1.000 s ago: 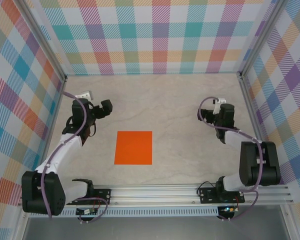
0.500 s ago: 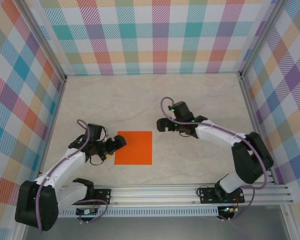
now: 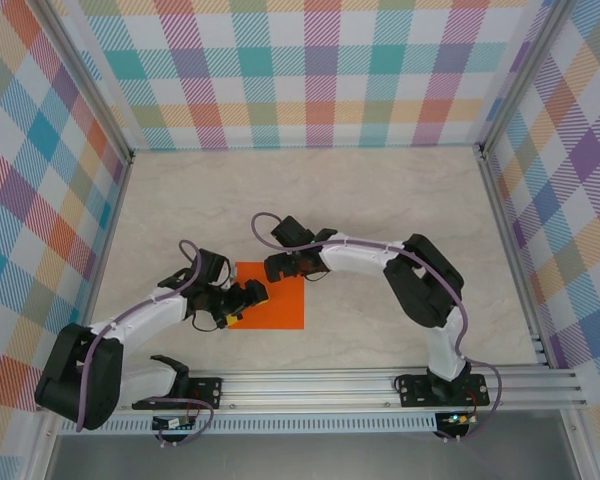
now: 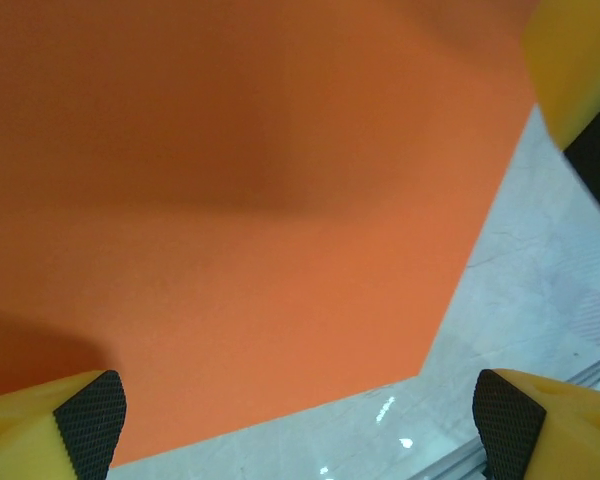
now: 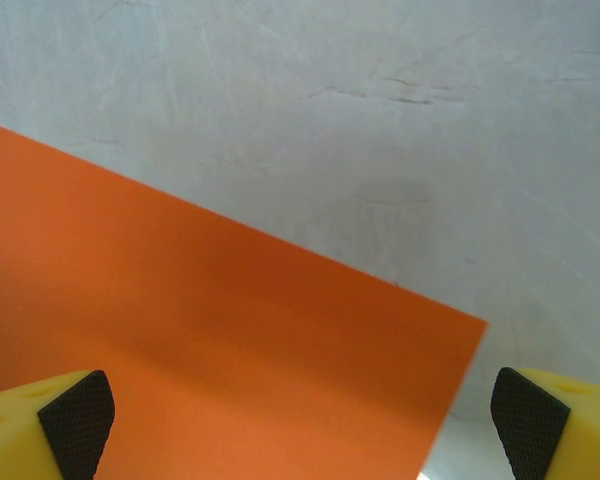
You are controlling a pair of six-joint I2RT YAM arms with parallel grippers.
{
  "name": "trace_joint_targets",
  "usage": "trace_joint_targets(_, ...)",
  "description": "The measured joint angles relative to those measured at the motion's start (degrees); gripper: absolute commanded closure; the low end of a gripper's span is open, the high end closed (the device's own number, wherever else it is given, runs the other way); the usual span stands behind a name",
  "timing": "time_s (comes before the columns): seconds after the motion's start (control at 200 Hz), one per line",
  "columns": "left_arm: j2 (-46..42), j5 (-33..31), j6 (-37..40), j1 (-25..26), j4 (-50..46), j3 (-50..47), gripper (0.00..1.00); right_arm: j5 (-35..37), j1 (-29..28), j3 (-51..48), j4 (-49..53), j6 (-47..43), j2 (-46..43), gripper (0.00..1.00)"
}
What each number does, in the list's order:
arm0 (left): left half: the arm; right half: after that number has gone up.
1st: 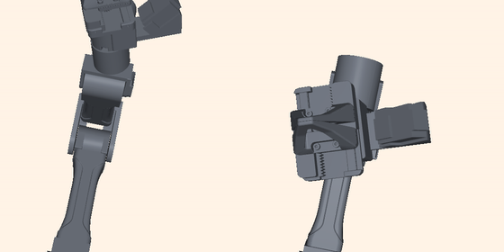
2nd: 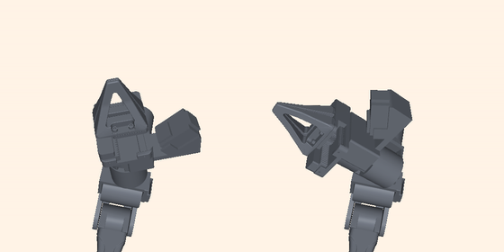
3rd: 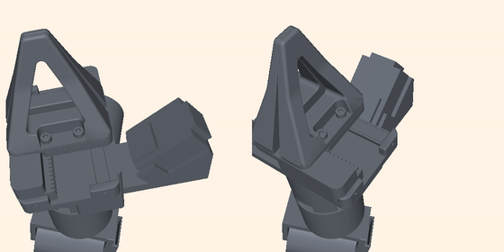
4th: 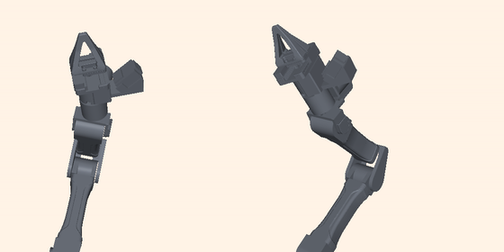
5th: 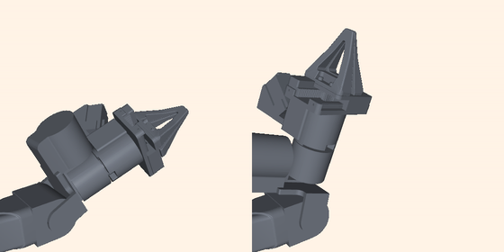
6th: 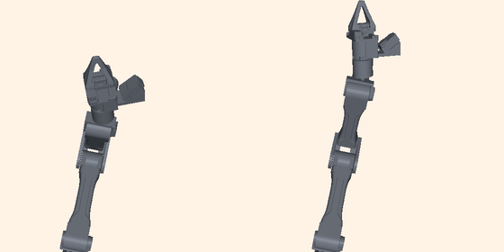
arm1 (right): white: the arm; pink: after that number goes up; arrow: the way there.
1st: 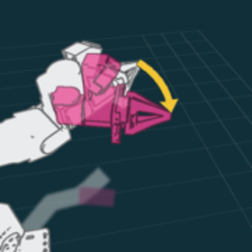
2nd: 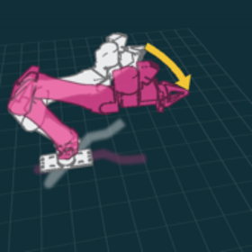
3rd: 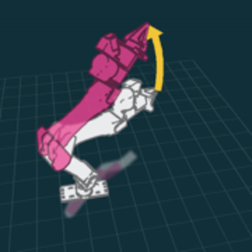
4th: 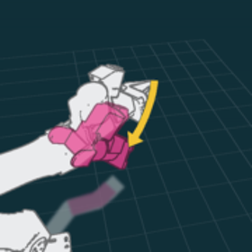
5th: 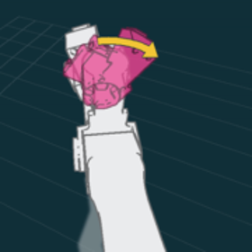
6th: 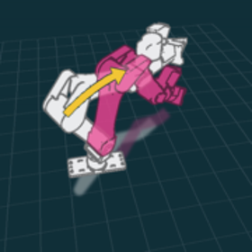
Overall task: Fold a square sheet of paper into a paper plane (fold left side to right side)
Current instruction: Pick up the square sheet of paper from the bottom-center of the table.
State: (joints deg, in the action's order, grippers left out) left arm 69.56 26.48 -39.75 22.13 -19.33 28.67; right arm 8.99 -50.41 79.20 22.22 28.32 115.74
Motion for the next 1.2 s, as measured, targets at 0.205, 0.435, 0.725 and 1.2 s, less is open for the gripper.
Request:
trace_joint_targets(0.205, 1.64, -1.57, 0.13, 1.11, -0.04, 0.81, 0.07, 0.63, -0.7, 3.78, 2.71, -0.02, 3.06, 0.0)
trace_joint_targets(0.435, 2.49, -1.88, 0.13, 1.4, 0.0, 1.31, 0.07, 1.6, -1.9, 4.13, 3.58, -0.17, 3.37, 0.0)
trace_joint_targets(0.725, 2.49, -2.08, 0.11, 1.51, 0.0, 1.51, 0.07, -1.95, -2.75, 1.07, 2.78, 0.79, 1.01, 0.22)
trace_joint_targets(1.2, -6.8, -7.45, 0.7, 1.86, -1.75, 2.51, 0.05, -12.0, -0.92, -8.59, -1.99, 0.7, -8.44, 0.74)
